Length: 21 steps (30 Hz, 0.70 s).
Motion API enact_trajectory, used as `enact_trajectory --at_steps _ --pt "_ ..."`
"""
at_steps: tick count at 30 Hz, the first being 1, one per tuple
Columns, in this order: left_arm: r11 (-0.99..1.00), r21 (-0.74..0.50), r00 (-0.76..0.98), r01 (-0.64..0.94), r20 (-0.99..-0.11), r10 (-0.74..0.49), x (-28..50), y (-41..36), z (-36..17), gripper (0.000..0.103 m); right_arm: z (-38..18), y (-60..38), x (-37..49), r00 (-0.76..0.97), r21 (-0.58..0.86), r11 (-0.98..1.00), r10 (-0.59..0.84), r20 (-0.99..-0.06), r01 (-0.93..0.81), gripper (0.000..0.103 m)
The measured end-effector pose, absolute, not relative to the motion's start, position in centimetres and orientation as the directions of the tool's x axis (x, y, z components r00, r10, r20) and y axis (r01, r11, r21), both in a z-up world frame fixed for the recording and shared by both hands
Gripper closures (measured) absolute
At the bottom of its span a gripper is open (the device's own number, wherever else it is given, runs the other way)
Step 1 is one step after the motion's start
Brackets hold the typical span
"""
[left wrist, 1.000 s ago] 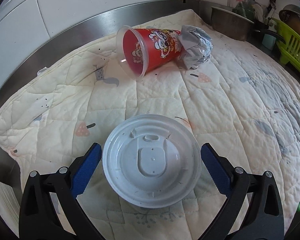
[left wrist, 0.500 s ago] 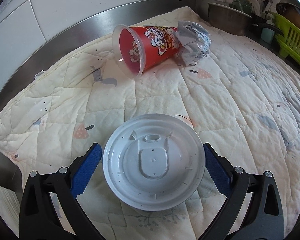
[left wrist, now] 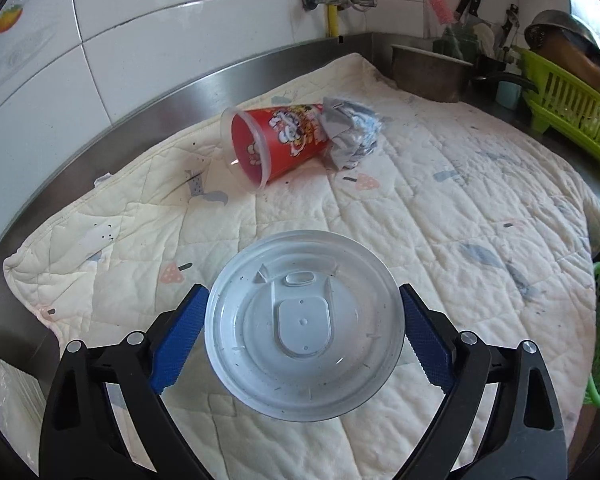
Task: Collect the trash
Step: 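Carry the snack bag and lid to the green basket and release both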
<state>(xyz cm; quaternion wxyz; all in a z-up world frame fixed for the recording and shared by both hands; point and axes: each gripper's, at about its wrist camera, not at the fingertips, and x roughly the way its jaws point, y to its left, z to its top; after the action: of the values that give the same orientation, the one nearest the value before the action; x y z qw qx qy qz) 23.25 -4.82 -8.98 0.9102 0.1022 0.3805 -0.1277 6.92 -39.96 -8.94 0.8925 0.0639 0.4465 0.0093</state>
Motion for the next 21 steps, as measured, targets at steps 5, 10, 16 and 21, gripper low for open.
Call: enact_trajectory --at_steps 5,10,16,21 --pt "0.92 0.05 0.686 0.39 -0.682 -0.254 19.6 -7.2 -6.5 0.011 -10.3 -42.5 3.2 0.573 0.103 0.985 0.006 -0.82 0.136 0.043" --pt "0.875 0.016 0.665 0.485 -0.656 -0.357 16.0 -11.1 -5.3 0.011 -12.5 -44.5 -0.1 0.516 0.058 0.976 -0.06 -0.855 0.21 0.042" --pt "0.793 -0.013 0.604 0.61 -0.64 -0.475 11.9 -17.1 -4.8 0.011 -13.7 -46.9 -2.4 0.49 0.037 0.959 -0.11 -0.865 0.281 0.026" --pt "0.718 -0.021 0.535 0.696 -0.653 -0.537 9.1 -22.1 -5.5 0.011 -13.1 -48.4 -3.9 0.51 0.052 0.949 -0.121 -0.851 0.312 0.023"
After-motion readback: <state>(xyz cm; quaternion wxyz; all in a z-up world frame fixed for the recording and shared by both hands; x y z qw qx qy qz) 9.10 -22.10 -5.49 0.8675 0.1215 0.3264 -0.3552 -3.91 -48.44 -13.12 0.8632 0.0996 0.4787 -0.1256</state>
